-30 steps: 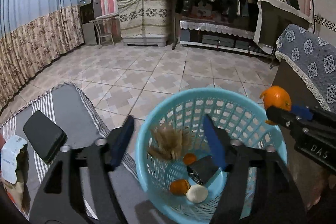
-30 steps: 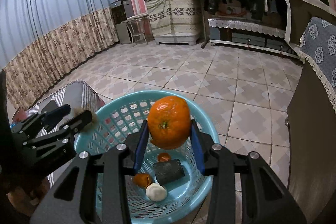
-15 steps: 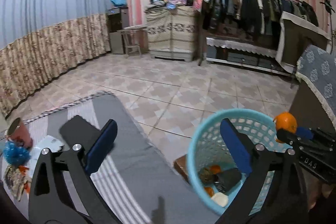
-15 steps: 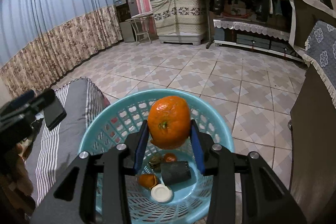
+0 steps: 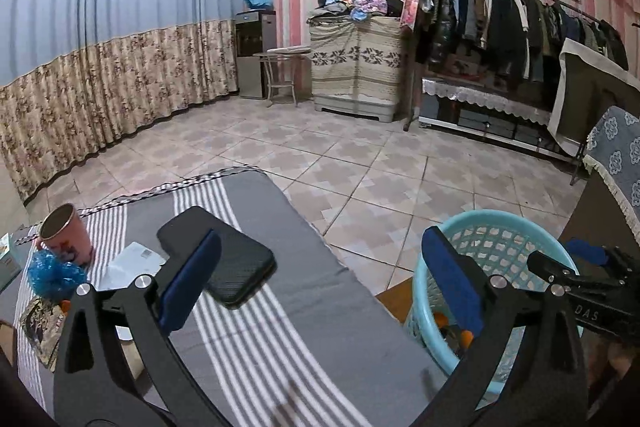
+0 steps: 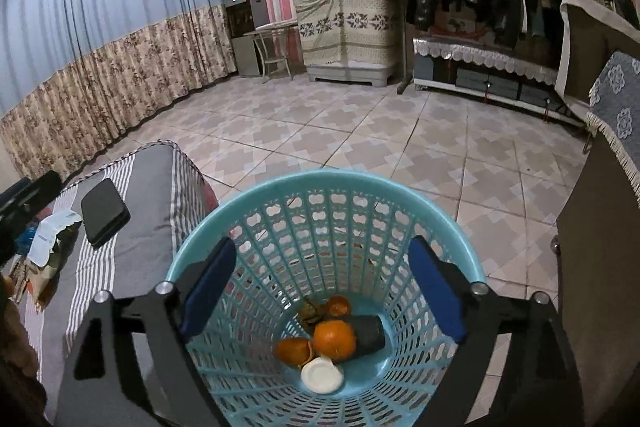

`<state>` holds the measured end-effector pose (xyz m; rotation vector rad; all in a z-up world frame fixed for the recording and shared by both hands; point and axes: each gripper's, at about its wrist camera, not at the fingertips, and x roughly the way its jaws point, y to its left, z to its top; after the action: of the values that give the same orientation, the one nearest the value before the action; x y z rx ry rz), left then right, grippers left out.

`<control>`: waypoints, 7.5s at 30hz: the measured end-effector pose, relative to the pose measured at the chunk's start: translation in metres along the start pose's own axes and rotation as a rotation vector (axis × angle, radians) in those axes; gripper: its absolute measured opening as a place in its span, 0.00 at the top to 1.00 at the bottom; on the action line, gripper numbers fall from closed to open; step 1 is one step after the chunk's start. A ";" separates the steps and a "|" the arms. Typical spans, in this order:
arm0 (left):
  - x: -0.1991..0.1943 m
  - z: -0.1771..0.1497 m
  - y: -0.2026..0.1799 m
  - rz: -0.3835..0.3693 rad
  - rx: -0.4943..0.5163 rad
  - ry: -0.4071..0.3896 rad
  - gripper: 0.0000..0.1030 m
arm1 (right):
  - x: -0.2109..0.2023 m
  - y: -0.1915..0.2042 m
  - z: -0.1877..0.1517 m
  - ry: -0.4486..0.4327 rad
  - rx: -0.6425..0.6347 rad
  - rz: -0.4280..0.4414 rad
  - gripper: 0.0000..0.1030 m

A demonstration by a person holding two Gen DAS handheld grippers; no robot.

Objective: Collect trash
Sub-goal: 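Move both tools back over the striped mat, then grasp the beige drawstring bag with the left tool while the right tool grasps the white paper sheet, then carry the beige bag and white paper over the light-blue basket, then open both tools to drop the bag and paper into the basket, then move both tools back over the striped mat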

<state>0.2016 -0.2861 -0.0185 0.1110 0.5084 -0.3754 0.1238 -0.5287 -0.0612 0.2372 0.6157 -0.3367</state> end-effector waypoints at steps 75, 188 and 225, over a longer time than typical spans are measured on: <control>-0.017 -0.089 0.210 0.159 -0.197 0.211 0.06 | 0.026 0.210 -0.043 0.103 -0.241 0.249 0.14; 0.036 -0.034 -0.108 -0.287 0.139 0.135 0.39 | -0.030 -0.050 -0.020 0.068 0.147 -0.032 0.91; -0.053 -0.022 0.065 0.035 -0.057 0.017 0.05 | -0.022 0.023 -0.018 -0.029 -0.007 -0.098 0.13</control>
<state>0.1738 -0.2049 -0.0107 0.0679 0.5334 -0.3260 0.1059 -0.4962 -0.0594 0.1959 0.6014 -0.4321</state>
